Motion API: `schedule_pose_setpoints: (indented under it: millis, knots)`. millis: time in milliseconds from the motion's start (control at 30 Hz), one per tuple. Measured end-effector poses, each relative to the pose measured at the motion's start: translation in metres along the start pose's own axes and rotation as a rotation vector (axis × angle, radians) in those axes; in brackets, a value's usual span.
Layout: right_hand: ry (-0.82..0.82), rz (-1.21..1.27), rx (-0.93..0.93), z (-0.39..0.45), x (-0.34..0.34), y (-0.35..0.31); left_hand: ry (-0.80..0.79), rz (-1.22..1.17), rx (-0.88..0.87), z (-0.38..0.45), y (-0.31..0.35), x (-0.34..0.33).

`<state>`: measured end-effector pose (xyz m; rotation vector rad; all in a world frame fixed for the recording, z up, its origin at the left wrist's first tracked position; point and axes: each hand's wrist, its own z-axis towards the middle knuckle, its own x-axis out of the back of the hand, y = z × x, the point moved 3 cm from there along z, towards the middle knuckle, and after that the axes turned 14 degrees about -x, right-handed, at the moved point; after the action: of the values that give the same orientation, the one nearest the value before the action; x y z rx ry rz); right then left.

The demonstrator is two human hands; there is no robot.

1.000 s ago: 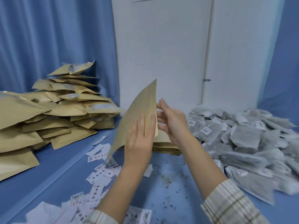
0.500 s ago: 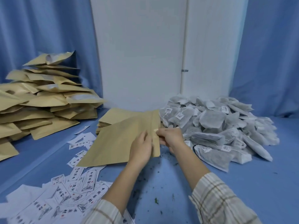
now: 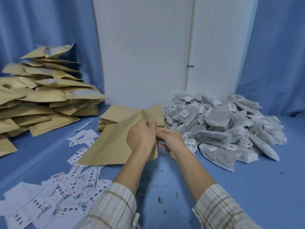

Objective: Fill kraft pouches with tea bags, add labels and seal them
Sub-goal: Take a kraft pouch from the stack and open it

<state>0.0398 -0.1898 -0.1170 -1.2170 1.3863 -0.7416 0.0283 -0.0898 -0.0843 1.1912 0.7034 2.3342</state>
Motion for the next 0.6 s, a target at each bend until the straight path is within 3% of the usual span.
schedule_pose_setpoints:
  millis: [200,333,600]
  knots:
    - [-0.138,0.293,-0.117,0.004,-0.018,0.009,0.057,-0.11,0.037,0.003,0.002,0.006]
    - [-0.147,0.259,-0.215,0.007,-0.023,0.012,0.046,-0.114,0.046,-0.001,0.006,0.005]
    - [-0.161,0.287,-0.176,0.01,-0.011,0.011,0.007,-0.156,0.064,-0.001,0.011,0.001]
